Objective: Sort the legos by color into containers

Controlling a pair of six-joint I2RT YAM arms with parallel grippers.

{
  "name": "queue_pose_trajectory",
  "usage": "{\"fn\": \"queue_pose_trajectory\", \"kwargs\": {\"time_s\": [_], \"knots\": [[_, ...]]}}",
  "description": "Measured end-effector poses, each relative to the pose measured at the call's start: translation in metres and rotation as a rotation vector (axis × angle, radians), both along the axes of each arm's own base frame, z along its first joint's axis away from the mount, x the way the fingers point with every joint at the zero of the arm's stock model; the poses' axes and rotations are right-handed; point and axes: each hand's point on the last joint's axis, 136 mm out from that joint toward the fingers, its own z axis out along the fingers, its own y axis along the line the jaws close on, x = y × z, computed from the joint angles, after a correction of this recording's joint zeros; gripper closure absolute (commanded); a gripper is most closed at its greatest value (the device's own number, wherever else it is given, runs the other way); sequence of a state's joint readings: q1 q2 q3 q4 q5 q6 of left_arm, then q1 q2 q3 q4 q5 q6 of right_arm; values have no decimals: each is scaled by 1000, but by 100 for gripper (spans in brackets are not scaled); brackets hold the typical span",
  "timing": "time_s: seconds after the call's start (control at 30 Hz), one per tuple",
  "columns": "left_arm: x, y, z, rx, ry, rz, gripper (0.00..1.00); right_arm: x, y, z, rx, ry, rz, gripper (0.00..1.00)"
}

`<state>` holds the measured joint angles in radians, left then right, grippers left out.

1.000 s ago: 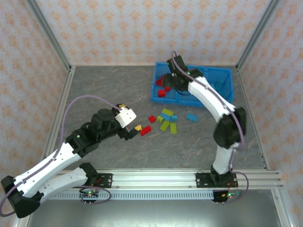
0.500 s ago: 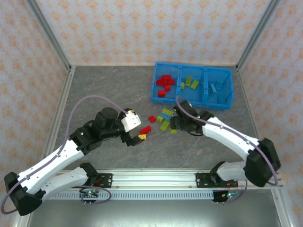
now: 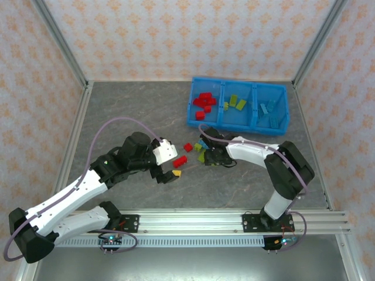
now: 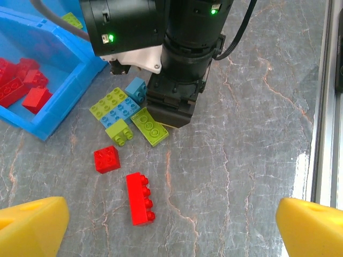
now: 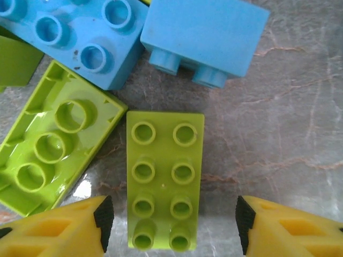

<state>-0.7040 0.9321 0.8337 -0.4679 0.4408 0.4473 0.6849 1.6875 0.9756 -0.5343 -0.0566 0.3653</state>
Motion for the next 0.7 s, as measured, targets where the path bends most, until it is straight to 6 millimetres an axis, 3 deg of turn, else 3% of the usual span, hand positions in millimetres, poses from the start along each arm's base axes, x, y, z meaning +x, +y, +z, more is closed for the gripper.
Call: {"fn": "queue_pose_trajectory", "kwargs": {"time_s": [0.07,0.23,0.43,0.5,0.7], "knots": [[0,0,0,0,-1,1,0,1,0,-5,-4,6,-7,47],[0,0,0,1,-2,3,0,5,3,-5,-1,-7,-36,72],[1,1,0,3,-1,4,0,-5,-9,6,14,-36,-86,74],[1,1,0,4,-2,6,0,-9,-16,20,26,-69,-104,74],[1,1,0,6,-3,9,0,10,-39,128,167,-389,-201,72]]}}
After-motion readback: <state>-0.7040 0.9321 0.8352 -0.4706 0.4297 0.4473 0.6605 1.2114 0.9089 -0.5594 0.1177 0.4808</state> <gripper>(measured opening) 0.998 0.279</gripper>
